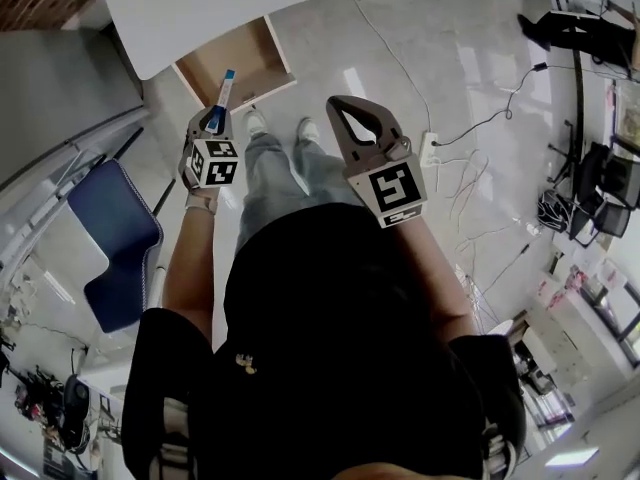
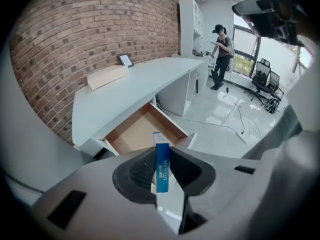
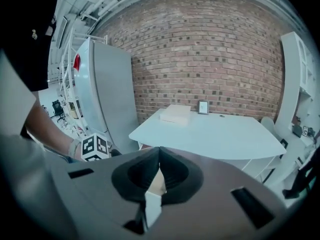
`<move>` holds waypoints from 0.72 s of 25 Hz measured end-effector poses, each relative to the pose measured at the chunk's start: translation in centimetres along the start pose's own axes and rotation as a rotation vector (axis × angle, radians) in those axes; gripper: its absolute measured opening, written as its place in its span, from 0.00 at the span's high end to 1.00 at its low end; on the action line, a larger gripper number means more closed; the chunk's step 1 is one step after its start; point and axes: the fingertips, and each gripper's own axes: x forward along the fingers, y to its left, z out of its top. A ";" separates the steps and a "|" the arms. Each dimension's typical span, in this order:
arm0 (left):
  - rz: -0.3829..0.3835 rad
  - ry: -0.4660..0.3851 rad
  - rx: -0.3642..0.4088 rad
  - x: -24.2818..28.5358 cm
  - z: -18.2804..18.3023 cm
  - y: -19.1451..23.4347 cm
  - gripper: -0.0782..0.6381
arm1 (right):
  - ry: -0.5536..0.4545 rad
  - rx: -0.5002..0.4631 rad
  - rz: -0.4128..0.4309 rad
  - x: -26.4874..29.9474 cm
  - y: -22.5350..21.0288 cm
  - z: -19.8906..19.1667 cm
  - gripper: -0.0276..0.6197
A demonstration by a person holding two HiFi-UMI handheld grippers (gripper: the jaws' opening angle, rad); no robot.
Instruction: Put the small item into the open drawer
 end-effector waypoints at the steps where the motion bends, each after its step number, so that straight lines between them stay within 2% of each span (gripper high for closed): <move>1: -0.009 0.018 0.015 0.9 -0.4 0.1 0.77 | 0.010 0.003 -0.009 0.2 -0.1 -0.2 0.94; 13: -0.098 0.225 0.254 11.1 -5.7 -0.2 0.77 | 0.119 0.084 -0.142 0.2 -1.0 -3.0 0.94; 18: -0.131 0.279 0.288 13.8 -7.4 -0.5 0.77 | 0.166 0.119 -0.172 -0.2 -0.7 -4.4 0.94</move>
